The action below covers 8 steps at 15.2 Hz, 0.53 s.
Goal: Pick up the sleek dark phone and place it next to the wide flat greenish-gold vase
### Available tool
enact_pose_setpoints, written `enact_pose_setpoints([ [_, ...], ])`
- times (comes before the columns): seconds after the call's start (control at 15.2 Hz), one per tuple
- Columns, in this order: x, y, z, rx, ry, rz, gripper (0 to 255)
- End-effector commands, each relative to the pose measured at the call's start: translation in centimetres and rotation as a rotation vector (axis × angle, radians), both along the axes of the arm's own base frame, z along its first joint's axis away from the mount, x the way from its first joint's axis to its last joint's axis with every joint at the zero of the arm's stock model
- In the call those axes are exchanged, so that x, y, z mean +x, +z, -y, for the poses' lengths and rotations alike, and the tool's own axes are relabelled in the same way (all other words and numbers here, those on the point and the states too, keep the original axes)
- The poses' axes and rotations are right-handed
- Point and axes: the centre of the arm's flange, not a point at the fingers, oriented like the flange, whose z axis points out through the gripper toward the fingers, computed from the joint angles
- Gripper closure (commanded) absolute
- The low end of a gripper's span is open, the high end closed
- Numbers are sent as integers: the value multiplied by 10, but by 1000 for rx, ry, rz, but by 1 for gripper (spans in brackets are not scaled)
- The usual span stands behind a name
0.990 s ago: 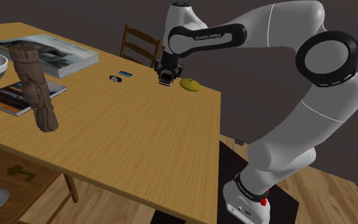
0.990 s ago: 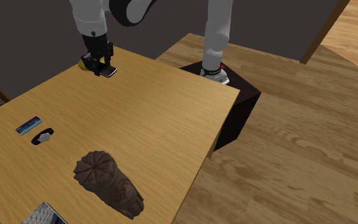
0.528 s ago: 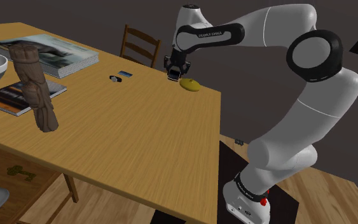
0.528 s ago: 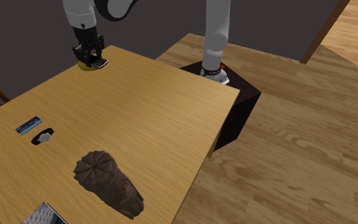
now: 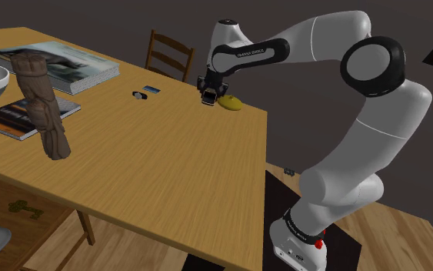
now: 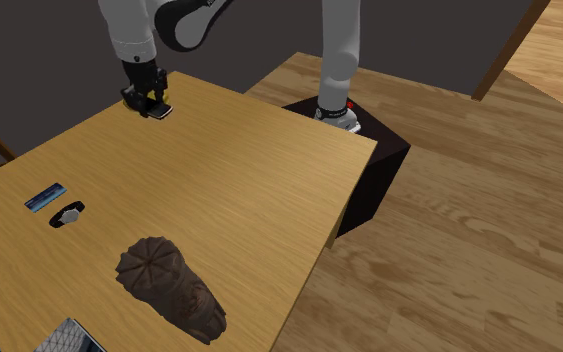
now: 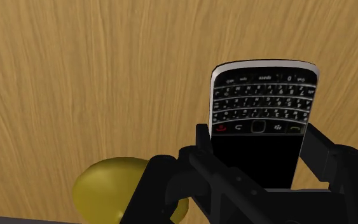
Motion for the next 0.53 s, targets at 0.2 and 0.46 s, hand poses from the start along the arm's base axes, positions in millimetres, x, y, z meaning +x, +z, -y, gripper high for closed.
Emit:
enact_pose_setpoints([
  [0.2, -1, -25, 0, 0, 0, 1, 255],
  [0.46, -1, -47, 0, 0, 0, 1, 255],
])
